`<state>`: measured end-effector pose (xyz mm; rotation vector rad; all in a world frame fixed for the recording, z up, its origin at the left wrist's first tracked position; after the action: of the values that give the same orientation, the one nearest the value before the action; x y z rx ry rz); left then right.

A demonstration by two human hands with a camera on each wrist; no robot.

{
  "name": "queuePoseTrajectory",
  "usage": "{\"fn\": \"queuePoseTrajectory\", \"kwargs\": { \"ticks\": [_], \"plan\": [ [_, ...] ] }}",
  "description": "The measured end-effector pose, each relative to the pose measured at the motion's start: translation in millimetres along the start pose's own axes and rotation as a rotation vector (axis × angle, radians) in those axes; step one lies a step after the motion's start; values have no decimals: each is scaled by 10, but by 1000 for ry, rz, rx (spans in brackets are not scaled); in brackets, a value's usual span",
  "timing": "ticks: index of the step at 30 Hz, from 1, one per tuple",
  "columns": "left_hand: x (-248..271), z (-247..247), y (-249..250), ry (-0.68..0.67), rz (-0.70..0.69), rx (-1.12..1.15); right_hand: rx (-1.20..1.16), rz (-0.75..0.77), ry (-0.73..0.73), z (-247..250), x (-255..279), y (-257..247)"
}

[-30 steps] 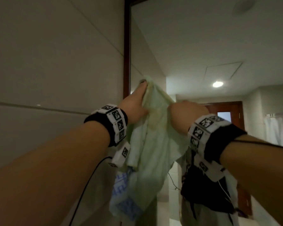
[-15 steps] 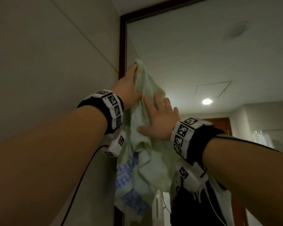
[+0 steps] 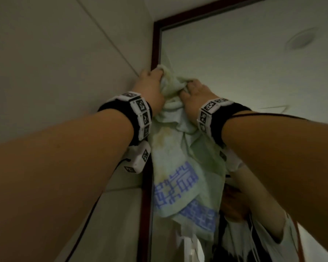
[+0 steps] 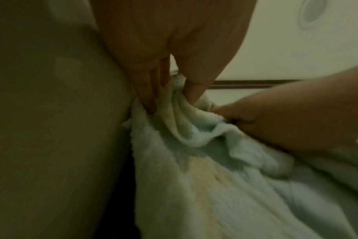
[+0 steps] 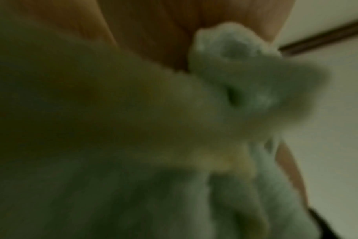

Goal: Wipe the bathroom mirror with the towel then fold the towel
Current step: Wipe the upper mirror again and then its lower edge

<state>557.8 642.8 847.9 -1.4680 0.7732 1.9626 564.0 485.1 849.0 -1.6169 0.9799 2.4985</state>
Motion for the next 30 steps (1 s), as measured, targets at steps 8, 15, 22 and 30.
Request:
{"fn": "queuePoseTrajectory", "kwargs": {
  "ticks": [8, 15, 22, 30],
  "plan": [
    [104, -441, -75, 91, -60, 116, -69, -43, 94, -138, -136, -13],
    [32, -627, -87, 41, -90, -182, -148, -109, 89, -96, -173, -2],
    [-15, -688, -73, -147, -67, -100, -288, -218, 137, -71, -158, -62],
    [38, -690, -129, -81, -38, 204, -304, -184, 273, -191, -20, -94]
  ]
}}
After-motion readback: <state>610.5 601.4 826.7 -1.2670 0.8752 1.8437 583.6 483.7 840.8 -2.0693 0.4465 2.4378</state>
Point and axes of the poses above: each hand's wrist, its own x-axis away from the middle knuckle, its own z-axis out of the back of the hand, y = z × x, the point moved 3 cm from there along -x, towards the middle knuckle, and after that the axes turned 13 degrees about x, right-handed, at the moved point
